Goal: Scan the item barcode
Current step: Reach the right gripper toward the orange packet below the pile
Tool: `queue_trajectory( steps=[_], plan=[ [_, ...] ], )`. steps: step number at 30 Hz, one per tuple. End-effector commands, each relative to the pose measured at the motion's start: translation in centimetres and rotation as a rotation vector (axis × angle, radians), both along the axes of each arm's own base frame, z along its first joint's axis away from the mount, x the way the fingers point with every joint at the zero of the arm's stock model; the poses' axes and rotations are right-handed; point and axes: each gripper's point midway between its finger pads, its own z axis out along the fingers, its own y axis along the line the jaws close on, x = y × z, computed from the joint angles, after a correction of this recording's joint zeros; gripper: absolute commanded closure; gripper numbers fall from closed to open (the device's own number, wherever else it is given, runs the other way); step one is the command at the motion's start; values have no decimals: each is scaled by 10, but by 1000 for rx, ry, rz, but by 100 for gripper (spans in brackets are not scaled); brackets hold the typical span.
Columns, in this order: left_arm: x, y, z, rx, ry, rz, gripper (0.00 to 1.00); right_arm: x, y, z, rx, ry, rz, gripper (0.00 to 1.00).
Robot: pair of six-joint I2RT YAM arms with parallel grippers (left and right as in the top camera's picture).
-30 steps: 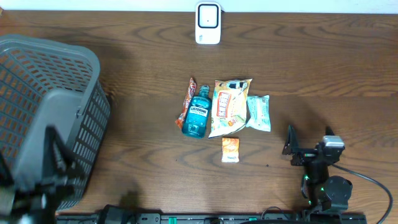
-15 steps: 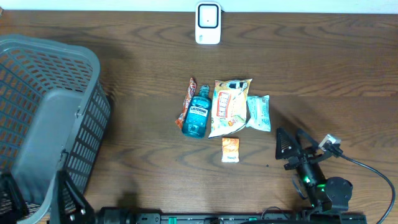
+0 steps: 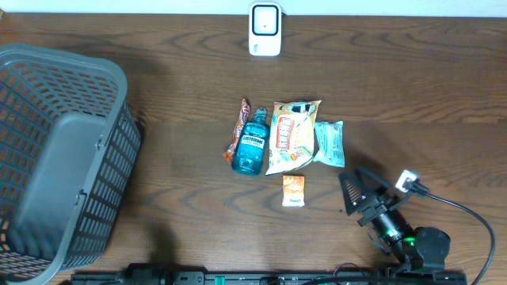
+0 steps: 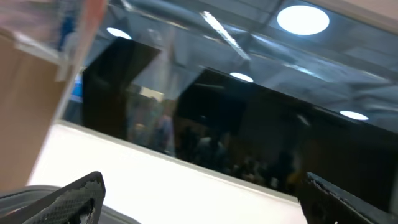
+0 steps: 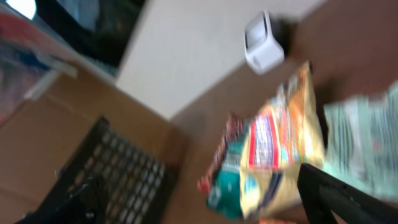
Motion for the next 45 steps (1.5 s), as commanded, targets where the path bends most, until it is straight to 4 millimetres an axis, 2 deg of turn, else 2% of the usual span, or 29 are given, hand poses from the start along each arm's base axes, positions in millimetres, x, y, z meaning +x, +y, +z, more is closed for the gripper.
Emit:
queue_trajectory(
  steps=[1,2,3,4,7,13,16,19,23,27,29,30,32,33,35,38,45],
  plan=[
    [-6,27,0,-87,-12,140,2,-18,23,-9,-70,-19,171,14],
    [-8,34,-1,-108,-15,177,1,-23,30,-11,-74,-17,216,10],
    [-10,40,-1,-128,-19,210,1,-25,32,-13,-66,2,231,2],
    [-13,47,-1,-150,-25,245,2,-25,34,-16,-57,24,240,1],
    [-21,61,0,-198,-46,319,2,-18,33,-29,-58,97,209,1],
    [-24,61,5,-332,-115,241,2,-9,29,-74,-97,325,163,1],
    [-19,61,-3,-346,-80,236,2,-5,28,-78,-175,390,161,1],
    [-9,61,-16,-351,-24,239,2,1,22,-73,-325,497,135,1],
    [-1,61,-22,-374,-9,228,2,6,12,-52,-514,684,65,1],
    [2,61,-24,-373,-2,230,2,9,41,-28,-572,719,170,1],
    [1,61,-23,-373,-7,229,2,13,56,-30,-590,705,215,1],
    [1,61,-23,-373,-9,229,1,17,63,-35,-600,692,226,4],
    [1,61,-22,-374,-10,229,2,21,68,-50,-623,712,227,21],
    [1,61,-22,-373,-10,229,2,19,68,-60,-623,758,219,25],
    [1,61,-22,-374,-12,229,2,15,67,-82,-616,865,197,26],
    [0,61,-21,-374,-17,228,2,16,67,-105,-613,954,179,25],
    [0,61,-21,-374,-17,228,2,16,86,-140,-579,1049,271,37]
  ],
)
